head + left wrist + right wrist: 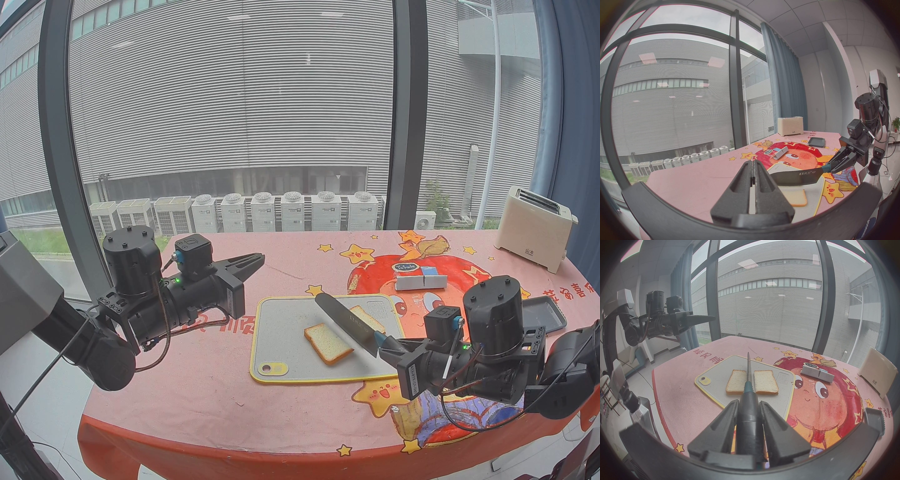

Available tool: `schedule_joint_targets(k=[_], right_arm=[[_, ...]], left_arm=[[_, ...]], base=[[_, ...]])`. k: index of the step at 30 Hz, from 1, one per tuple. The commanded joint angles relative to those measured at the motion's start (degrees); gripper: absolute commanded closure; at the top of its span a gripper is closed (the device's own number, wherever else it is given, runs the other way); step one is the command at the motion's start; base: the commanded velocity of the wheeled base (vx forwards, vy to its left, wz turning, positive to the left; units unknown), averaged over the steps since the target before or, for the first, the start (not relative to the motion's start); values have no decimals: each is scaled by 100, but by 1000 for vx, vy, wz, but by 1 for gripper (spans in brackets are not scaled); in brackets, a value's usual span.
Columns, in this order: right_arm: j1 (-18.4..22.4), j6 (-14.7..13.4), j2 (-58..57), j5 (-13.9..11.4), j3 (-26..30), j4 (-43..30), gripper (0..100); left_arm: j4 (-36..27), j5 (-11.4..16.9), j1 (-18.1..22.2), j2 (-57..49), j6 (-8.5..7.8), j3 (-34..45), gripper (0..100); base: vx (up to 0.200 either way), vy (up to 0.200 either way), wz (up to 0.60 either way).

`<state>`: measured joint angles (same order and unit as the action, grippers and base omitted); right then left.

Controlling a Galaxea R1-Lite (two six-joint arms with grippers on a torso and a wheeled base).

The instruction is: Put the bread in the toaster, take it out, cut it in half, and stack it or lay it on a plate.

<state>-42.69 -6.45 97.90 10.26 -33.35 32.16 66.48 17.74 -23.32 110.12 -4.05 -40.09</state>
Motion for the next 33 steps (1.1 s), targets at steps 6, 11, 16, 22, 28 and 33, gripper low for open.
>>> schedule_joint_targets(k=[6,11,16,22,28,33], right_arm=[[-2,3,10,2,-4,1,100],[-2,3,36,2,-4,1,100],[-20,3,18,2,-13,10,100],[-29,-6,18,2,-40,10,100],[-29,-6,27,2,-84,10,100],[-37,-14,53,99,-128,10,100]], left_arm=[[-65,-51,205,-430,0,415,100],[-65,-60,495,-685,0,634,100],[-29,-86,785,-1045,-158,1144,100],[6,-104,1295,-1616,-404,1891,100],[6,-77,1761,-2231,-421,2471,100],[6,-51,2165,-2689,-553,2928,100]], base=[[0,0,0],[0,0,0],[0,0,0],[0,0,0],[0,0,0],[0,0,0]])
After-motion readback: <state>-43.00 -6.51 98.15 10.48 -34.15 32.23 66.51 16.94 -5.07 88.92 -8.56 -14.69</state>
